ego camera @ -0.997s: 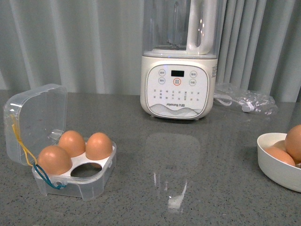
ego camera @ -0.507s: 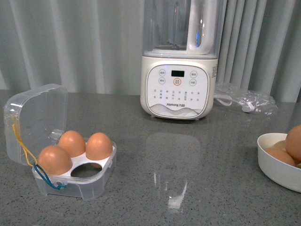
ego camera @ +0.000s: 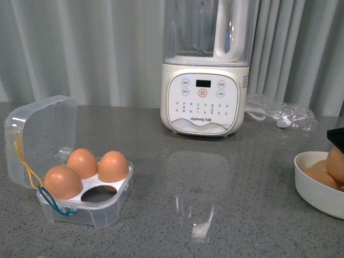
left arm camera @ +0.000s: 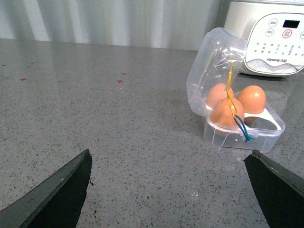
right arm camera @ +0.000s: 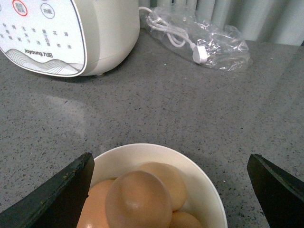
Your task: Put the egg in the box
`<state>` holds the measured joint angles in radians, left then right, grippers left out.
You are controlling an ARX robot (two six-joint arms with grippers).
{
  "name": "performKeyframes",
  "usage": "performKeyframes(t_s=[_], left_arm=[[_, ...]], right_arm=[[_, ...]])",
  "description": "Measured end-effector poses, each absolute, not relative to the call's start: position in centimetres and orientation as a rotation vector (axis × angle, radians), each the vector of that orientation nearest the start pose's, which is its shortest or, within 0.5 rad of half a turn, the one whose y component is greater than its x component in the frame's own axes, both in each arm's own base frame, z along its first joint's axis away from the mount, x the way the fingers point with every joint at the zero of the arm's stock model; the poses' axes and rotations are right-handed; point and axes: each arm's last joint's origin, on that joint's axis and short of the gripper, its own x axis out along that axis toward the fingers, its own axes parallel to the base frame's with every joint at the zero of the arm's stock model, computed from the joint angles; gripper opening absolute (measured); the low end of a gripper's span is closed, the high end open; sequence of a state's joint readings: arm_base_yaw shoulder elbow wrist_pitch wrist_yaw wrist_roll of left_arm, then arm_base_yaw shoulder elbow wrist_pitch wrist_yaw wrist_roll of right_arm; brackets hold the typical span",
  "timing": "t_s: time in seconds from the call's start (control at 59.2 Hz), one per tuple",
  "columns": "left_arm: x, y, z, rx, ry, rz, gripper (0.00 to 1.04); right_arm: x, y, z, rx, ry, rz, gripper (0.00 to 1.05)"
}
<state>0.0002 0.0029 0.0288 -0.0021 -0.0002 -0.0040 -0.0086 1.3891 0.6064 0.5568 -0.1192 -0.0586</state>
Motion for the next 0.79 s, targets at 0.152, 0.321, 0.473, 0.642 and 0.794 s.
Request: performKeyframes(t_s=[0.152,0.321,0.473,0.642,0.794], left_arm=[[9.6,0.0,17.3,-0.004,-0.024,0.0,0.98],[9.6,0.0,17.3,-0.004,-0.024,0.0,0.98],[9.6,0.0,17.3,-0.004,-0.024,0.0,0.98],[9.6,0.0,17.3,-0.004,-0.024,0.0,0.98],[9.6,0.0,17.3,-0.004,-0.024,0.0,0.98]], right_arm=[[28.7,0.4,20.3,-0.043,0.255,0.139,0.98],[28.9,0.5,19.7,-0.034,0.273,0.161,0.98],[29.0,0.5,19.5,-0.032,0.283,0.169,0.98],[29.1,0.4,19.0,-0.021,0.3,0.176,0.98],[29.3,0.1,18.6,-0.009,0.313,0.167,0.87]])
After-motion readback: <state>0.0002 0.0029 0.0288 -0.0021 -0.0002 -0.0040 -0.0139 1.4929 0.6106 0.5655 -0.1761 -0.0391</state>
